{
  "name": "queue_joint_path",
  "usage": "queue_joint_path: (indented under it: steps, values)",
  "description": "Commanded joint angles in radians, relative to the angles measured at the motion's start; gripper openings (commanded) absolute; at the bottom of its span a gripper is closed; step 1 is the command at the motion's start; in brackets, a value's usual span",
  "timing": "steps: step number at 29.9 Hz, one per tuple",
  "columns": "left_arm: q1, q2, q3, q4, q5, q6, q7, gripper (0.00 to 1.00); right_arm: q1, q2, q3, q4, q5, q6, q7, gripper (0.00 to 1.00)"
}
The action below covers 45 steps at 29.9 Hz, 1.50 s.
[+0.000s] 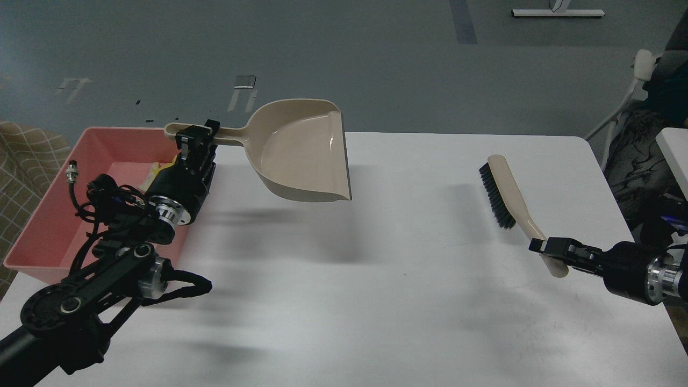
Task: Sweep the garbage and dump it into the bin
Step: 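Lower the dustpan back onto the table with the left gripper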
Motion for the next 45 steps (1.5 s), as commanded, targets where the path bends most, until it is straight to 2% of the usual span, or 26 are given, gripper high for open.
queue_joint_path:
  steps: [1, 6, 11, 13, 22, 23, 24, 25, 27, 29, 30, 38, 45]
  values:
    - [-0.009, -0.118, 0.011, 0.127, 0.121, 0.028, -0.014, 0.0, -0.001, 0.002, 0.0, -0.001, 0.0, 0.0, 0.0, 0.0]
    - [0.001, -0.168, 0.023, 0.181, 0.149, 0.035, -0.053, 0.0, -0.004, 0.007, 0.003, -0.001, 0.0, 0.0, 0.0, 0.0]
    - [0.001, -0.166, 0.083, 0.184, 0.151, 0.06, -0.067, 0.0, -0.007, 0.007, 0.0, -0.003, 0.0, 0.0, 0.0, 0.0]
    - [0.004, -0.165, 0.129, 0.194, 0.152, 0.061, -0.088, 0.0, -0.007, 0.007, 0.003, -0.005, 0.0, -0.001, 0.0, 0.0]
    - [0.015, -0.166, 0.171, 0.233, 0.155, 0.085, -0.094, 0.0, -0.007, 0.007, 0.003, -0.003, 0.0, -0.001, 0.0, 0.0]
    - [0.015, -0.166, 0.169, 0.234, 0.154, 0.085, -0.094, 0.16, -0.007, 0.007, 0.003, -0.003, 0.0, -0.001, 0.0, 0.0]
    - [0.015, -0.166, 0.169, 0.234, 0.154, 0.085, -0.094, 0.16, -0.007, 0.007, 0.003, -0.003, 0.0, -0.001, 0.0, 0.0]
    - [0.015, -0.166, 0.169, 0.234, 0.154, 0.085, -0.094, 0.31, -0.007, 0.007, 0.003, -0.003, 0.0, -0.001, 0.0, 0.0]
    - [0.015, -0.165, 0.165, 0.234, 0.151, 0.085, -0.094, 0.73, -0.007, 0.008, 0.003, -0.005, 0.0, 0.0, 0.0, 0.0]
    - [0.015, -0.165, 0.165, 0.234, 0.148, 0.085, -0.096, 0.92, -0.007, 0.011, 0.003, -0.005, 0.0, -0.001, 0.0, 0.0]
    - [0.015, -0.165, 0.166, 0.233, 0.147, 0.085, -0.096, 0.96, -0.007, 0.014, 0.003, -0.005, 0.0, -0.001, 0.0, 0.0]
    - [0.05, -0.152, 0.174, 0.227, 0.155, 0.085, -0.11, 0.98, -0.007, 0.026, 0.003, -0.005, 0.0, 0.0, 0.0, 0.0]
    - [0.132, -0.034, 0.234, 0.112, 0.155, 0.075, -0.122, 0.98, -0.007, 0.031, 0.003, -0.006, 0.002, -0.001, 0.0, 0.0]
